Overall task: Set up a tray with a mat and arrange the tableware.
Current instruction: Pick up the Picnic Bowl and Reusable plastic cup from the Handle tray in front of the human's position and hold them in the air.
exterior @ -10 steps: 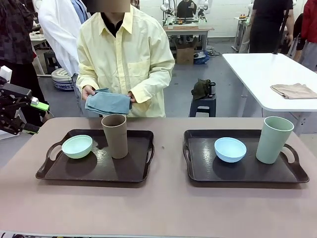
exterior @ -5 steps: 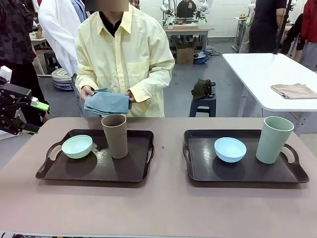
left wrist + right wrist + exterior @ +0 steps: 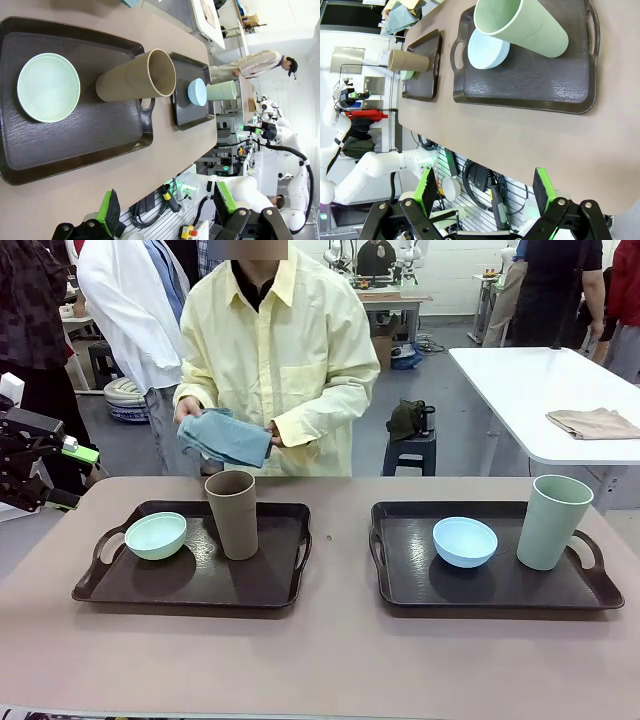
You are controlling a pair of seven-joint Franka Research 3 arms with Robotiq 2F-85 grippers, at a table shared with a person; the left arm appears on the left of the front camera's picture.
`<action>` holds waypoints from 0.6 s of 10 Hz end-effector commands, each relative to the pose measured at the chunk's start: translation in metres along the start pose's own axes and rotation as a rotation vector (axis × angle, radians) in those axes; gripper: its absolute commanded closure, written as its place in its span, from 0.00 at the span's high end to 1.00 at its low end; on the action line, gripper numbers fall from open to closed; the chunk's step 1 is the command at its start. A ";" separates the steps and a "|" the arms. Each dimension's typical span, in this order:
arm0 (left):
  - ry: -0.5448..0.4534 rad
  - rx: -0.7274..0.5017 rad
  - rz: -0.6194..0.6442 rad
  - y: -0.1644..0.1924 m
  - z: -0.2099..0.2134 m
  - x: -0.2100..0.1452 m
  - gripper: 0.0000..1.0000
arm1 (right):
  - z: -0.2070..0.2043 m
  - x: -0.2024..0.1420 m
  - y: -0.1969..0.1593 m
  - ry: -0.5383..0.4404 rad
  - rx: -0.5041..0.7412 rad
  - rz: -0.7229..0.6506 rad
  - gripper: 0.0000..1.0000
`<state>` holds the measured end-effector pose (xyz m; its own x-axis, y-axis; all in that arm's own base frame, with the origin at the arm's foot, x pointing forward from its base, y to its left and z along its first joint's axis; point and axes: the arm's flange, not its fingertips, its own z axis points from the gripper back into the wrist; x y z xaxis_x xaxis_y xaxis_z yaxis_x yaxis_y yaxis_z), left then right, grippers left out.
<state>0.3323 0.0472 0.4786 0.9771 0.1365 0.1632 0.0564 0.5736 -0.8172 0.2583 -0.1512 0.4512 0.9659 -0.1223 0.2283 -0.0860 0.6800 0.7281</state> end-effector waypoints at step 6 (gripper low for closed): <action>-0.066 0.361 -0.016 -0.071 0.001 0.035 1.00 | -0.080 0.085 0.100 0.056 -0.059 0.314 1.00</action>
<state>0.3638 0.0160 0.5292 0.9594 0.1869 0.2115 -0.0026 0.7553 -0.6554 0.3253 -0.0458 0.4878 0.9418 0.0901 0.3238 -0.2859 0.7214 0.6308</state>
